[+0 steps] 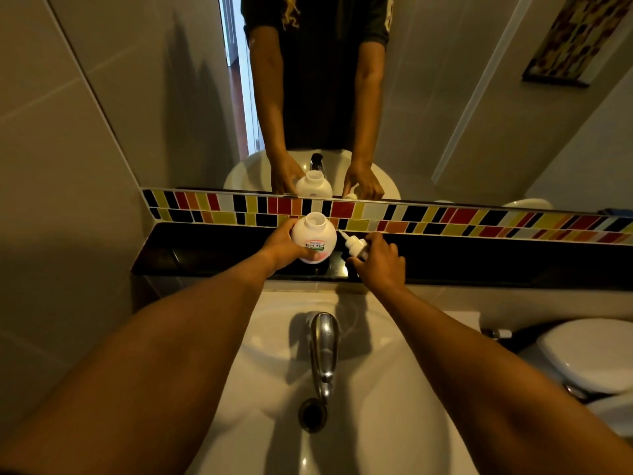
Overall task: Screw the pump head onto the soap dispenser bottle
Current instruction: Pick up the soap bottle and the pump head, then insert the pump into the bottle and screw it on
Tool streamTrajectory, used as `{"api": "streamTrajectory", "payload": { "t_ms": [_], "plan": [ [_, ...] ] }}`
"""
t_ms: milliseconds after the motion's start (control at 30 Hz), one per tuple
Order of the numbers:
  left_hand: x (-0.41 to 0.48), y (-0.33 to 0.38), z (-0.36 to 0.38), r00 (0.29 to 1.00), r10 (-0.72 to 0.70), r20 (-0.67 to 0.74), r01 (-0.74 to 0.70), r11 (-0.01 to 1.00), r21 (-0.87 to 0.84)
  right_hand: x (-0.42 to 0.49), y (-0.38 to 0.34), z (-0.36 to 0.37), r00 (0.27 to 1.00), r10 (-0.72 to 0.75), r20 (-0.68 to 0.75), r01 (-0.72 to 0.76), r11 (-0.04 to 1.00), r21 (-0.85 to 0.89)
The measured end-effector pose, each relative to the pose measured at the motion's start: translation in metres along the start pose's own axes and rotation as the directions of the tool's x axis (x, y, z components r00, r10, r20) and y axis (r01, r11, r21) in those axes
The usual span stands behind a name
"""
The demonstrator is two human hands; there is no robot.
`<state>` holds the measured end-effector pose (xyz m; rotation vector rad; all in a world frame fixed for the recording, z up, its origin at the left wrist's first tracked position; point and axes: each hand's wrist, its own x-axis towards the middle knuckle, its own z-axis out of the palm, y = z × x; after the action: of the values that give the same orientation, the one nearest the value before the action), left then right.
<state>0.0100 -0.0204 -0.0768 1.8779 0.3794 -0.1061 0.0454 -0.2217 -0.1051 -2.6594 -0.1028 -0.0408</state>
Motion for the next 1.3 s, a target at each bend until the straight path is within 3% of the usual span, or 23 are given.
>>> {"api": "streamTrajectory", "payload": {
  "t_ms": [167, 333, 400, 533, 833, 1300],
  "plan": [
    [-0.001, 0.001, 0.000, 1.000, 0.002, -0.007, -0.002, 1.000, 0.024, -0.002, -0.003, -0.004, 1.000, 0.013, 0.004, -0.013, 0.999, 0.030],
    [-0.005, 0.007, -0.016, 1.000, 0.010, -0.010, -0.009, 0.996, 0.092, 0.005, -0.002, -0.017, 0.982, 0.136, 0.134, -0.172, 0.936, 0.307],
    [-0.006, 0.010, -0.026, 1.000, 0.007, -0.028, -0.002, 0.985, 0.172, 0.009, -0.003, -0.028, 0.975, 0.092, 0.203, -0.172, 0.890, 0.423],
    [-0.010, 0.016, -0.041, 0.995, 0.009, -0.098, 0.025, 0.940, 0.340, 0.012, -0.009, -0.054, 0.971, -0.010, 0.240, -0.103, 0.884, 0.456],
    [-0.035, 0.031, -0.046, 0.996, 0.081, -0.031, -0.053, 0.855, 0.516, 0.003, -0.037, -0.081, 0.952, -0.229, 0.203, 0.202, 0.969, 0.146],
    [-0.055, 0.039, -0.036, 0.997, 0.067, 0.036, -0.076, 0.846, 0.528, -0.024, -0.066, -0.099, 0.859, -0.469, 0.205, 0.503, 0.848, -0.169]
  ]
}}
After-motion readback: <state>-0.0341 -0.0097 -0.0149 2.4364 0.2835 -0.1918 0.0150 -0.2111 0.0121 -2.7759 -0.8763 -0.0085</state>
